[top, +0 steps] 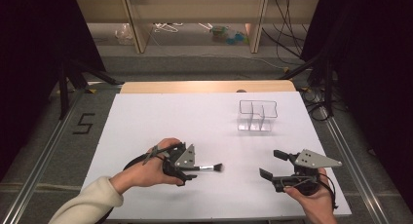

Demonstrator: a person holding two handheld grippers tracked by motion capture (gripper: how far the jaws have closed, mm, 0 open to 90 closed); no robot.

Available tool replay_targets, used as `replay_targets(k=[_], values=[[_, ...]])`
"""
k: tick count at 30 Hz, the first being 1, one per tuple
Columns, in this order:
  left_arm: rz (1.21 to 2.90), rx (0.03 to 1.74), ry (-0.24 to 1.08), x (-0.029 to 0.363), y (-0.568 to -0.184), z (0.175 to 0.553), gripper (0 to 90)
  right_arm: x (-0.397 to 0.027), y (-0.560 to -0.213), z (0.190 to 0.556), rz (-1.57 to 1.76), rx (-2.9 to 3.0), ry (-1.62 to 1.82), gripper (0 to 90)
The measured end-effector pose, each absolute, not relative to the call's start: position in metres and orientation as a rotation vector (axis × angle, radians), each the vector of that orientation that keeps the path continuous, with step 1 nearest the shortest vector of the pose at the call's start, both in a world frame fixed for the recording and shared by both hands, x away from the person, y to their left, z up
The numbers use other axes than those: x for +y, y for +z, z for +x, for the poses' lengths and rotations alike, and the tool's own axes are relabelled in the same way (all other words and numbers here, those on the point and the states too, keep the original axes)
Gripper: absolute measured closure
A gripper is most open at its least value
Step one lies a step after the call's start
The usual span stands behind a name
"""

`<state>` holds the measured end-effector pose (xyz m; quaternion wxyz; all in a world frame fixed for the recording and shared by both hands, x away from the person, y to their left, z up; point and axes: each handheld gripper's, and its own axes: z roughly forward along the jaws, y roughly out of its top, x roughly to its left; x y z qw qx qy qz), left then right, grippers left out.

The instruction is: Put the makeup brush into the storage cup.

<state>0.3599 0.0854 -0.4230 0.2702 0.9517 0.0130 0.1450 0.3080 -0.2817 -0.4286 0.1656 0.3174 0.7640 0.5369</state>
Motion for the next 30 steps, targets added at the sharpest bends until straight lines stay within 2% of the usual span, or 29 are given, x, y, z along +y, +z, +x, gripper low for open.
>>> replay_targets(k=[14,30], values=[[2.697,-0.04,0.333,0.053,-0.445,0.381,35.3,-0.281,-0.43,0.309,0.894,2.172,1.54,16.9],[2.742,-0.094,0.302,0.03,-0.453,0.39,39.2,-0.283,-0.428,0.307,0.927,2.214,1.5,16.9]])
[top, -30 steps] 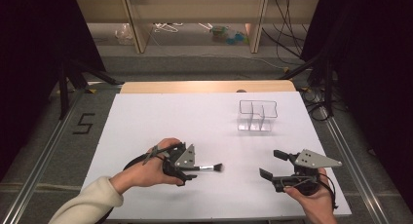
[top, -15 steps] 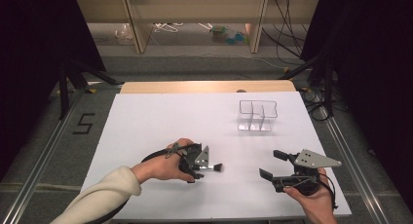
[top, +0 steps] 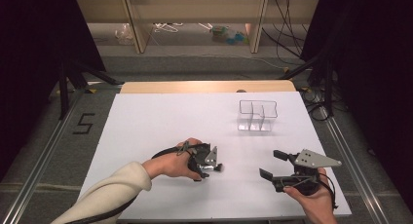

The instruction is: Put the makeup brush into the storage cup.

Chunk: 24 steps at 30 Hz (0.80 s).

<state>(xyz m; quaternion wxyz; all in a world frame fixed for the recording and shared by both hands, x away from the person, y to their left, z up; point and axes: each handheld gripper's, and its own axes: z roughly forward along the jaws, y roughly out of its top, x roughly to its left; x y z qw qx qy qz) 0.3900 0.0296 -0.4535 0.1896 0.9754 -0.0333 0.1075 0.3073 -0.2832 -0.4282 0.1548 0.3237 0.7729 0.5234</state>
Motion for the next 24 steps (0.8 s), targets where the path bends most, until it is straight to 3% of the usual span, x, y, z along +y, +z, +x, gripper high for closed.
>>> replay_targets(k=[15,24], values=[[2.784,-0.088,0.285,0.03,-0.458,0.399,45.5,-0.281,-0.431,0.309,0.922,2.193,1.551,16.9],[2.802,-0.052,0.205,0.033,-0.461,0.402,52.1,-0.283,-0.43,0.309,0.909,2.197,1.506,16.8]])
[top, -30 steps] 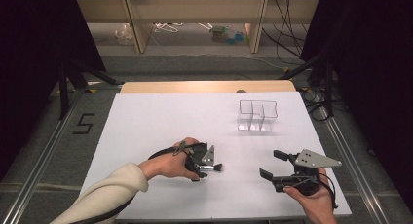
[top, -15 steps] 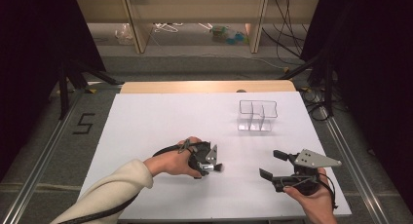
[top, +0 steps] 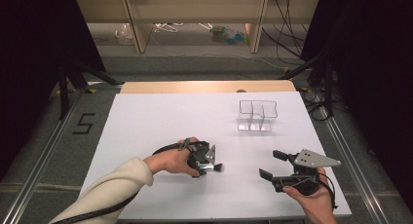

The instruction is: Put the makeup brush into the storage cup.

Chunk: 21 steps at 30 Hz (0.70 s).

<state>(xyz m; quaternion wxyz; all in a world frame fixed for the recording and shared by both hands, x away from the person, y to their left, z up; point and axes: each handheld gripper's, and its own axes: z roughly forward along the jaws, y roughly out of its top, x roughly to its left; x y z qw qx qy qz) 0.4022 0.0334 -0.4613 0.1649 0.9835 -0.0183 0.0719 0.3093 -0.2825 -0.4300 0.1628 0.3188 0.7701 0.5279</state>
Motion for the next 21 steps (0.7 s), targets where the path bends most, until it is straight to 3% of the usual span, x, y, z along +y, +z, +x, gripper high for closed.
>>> replay_targets(k=[8,21], values=[[2.808,0.041,0.052,0.0352,-0.4618,0.4099,65.6,-0.2804,-0.4318,0.3102,0.902,2.191,1.54,16.8],[2.865,0.067,0.039,0.027,-0.4596,0.4063,77.0,-0.2807,-0.4308,0.3087,0.924,2.222,1.513,16.8]])
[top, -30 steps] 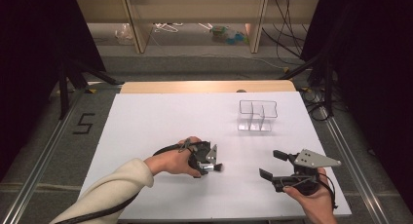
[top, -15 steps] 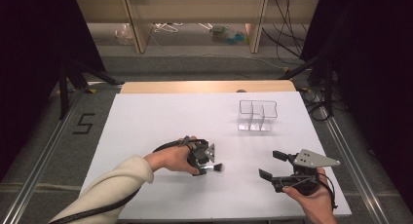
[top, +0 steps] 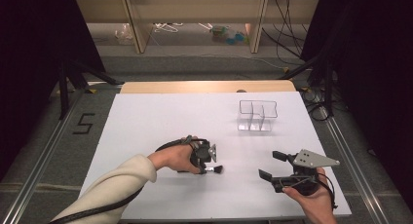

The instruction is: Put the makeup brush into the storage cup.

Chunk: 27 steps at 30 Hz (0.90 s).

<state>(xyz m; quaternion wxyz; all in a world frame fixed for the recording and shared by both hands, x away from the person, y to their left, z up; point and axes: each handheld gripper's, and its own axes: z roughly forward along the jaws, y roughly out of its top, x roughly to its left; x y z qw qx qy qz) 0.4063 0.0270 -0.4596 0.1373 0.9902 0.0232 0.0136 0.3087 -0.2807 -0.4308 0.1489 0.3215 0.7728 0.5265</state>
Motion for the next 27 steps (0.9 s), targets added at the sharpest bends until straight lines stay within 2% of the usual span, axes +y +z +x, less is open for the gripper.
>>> replay_targets(k=[14,27], values=[[2.844,0.067,0.085,0.028,-0.458,0.402,77.7,-0.281,-0.431,0.309,0.921,2.224,1.513,16.8],[2.574,0.114,0.188,0.047,-0.434,0.389,77.9,-0.281,-0.432,0.31,0.91,2.204,1.529,16.8]])
